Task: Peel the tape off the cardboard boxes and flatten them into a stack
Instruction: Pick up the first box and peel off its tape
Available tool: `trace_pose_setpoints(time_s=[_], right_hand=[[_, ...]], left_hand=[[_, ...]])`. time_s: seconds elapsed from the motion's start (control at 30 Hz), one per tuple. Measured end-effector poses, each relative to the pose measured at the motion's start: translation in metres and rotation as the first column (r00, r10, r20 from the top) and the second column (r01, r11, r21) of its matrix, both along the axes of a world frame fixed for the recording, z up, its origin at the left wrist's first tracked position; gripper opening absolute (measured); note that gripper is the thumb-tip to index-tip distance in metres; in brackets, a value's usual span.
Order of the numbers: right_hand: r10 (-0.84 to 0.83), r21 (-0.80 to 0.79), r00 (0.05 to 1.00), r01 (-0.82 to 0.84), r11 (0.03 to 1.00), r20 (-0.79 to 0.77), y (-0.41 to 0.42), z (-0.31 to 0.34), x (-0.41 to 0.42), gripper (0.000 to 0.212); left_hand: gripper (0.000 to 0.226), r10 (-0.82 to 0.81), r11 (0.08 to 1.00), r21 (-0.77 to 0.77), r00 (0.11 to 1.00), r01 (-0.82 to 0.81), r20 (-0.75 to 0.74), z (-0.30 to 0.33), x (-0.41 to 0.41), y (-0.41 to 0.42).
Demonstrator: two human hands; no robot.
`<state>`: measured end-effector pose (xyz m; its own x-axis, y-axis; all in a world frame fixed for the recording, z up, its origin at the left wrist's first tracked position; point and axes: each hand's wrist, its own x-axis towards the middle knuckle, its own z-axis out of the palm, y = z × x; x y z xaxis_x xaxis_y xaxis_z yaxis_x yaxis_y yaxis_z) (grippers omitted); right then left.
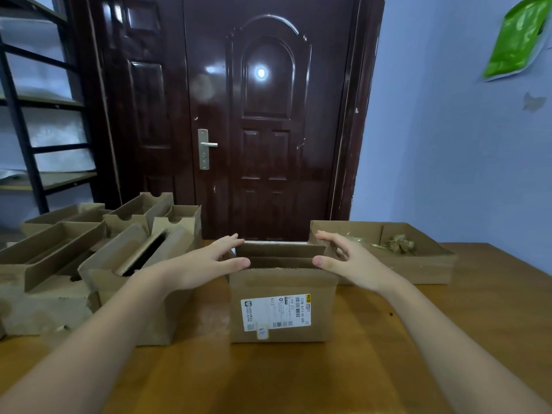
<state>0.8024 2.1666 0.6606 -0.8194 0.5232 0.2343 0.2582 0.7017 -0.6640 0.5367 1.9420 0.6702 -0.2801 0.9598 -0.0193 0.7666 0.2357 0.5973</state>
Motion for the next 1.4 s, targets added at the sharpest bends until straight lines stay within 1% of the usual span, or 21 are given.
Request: trace_pose_setpoints(time_s=[0.2, 0.37, 0.5, 0.6, 0.7, 0.77, 0.83, 0.93, 1.03, 1.1, 1.17, 1.23, 1.3, 1.37, 1.4], right_hand=[[-0.027, -0.021, 0.998, 0.026, 0.999, -0.05, -0.001, -0.01, 0.002, 0.093], [-0.021, -0.045, 0.998, 0.018, 0.999, -0.067, -0.003, -0.016, 0.009, 0.083], [-0.003, -0.116, 0.998, -0.005, 0.993, -0.068, 0.0, -0.032, 0.02, 0.095], [0.025, -0.157, 0.999, -0.029, 0.987, -0.033, -0.002, -0.048, 0.027, 0.103], [0.041, -0.218, 0.998, -0.049, 0.975, -0.045, -0.005, -0.067, 0.025, 0.111], [0.049, -0.269, 0.996, -0.066, 0.961, -0.071, -0.007, -0.077, 0.02, 0.114], [0.048, -0.293, 0.994, -0.074, 0.953, -0.097, -0.009, -0.083, 0.016, 0.113], [0.052, -0.256, 0.996, -0.071, 0.964, -0.079, -0.007, -0.08, 0.016, 0.115], [0.045, -0.131, 0.999, -0.044, 0.99, 0.002, -0.006, -0.063, 0.023, 0.111], [0.008, 0.029, 0.998, -0.009, 1.0, 0.059, -0.005, -0.048, 0.026, 0.109], [-0.059, 0.208, 0.99, 0.031, 0.978, 0.129, -0.009, -0.029, 0.028, 0.109], [-0.092, 0.362, 0.978, 0.019, 0.932, 0.186, -0.016, -0.011, 0.028, 0.108], [-0.08, 0.426, 0.97, -0.026, 0.905, 0.229, -0.022, 0.005, 0.022, 0.104], [-0.059, 0.454, 0.959, -0.076, 0.888, 0.276, -0.024, 0.014, 0.012, 0.095], [-0.058, 0.47, 0.95, -0.098, 0.877, 0.306, -0.024, 0.016, 0.006, 0.093]], left_hand=[[0.098, 0.025, 0.997, -0.073, 1.0, -0.026, -0.016, -0.002, 0.007, -0.005], [0.102, 0.044, 0.993, -0.115, 0.999, -0.042, 0.015, -0.007, 0.014, -0.01], [0.119, 0.04, 0.992, -0.117, 0.999, -0.039, 0.007, -0.02, 0.016, -0.013], [0.13, 0.023, 0.997, -0.07, 1.0, -0.023, 0.004, -0.035, 0.015, -0.01], [0.138, -0.001, 1.0, 0.014, 0.998, 0.001, 0.064, -0.049, 0.016, -0.008], [0.138, -0.021, 0.996, 0.083, 0.995, 0.012, 0.102, -0.058, 0.017, -0.004], [0.137, -0.007, 0.988, 0.156, 0.99, -0.015, 0.137, -0.066, 0.018, -0.001], [0.133, -0.023, 0.978, 0.207, 0.988, -0.009, 0.152, -0.068, 0.02, -0.004], [0.131, -0.023, 0.983, 0.183, 0.997, 0.01, 0.073, -0.061, 0.022, -0.007], [0.133, 0.042, 0.983, 0.181, 0.999, -0.038, -0.022, -0.054, 0.02, -0.008], [0.126, 0.126, 0.969, 0.229, 0.983, -0.094, -0.132, -0.043, 0.02, -0.01], [0.105, 0.185, 0.95, 0.298, 0.933, -0.09, -0.307, -0.031, 0.022, -0.008], [0.085, 0.171, 0.955, 0.294, 0.86, -0.025, -0.481, -0.023, 0.026, 0.001], [0.079, 0.105, 0.974, 0.226, 0.814, 0.032, -0.571, -0.019, 0.026, 0.013], [0.08, 0.082, 0.98, 0.195, 0.806, 0.042, -0.586, -0.019, 0.024, 0.02]])
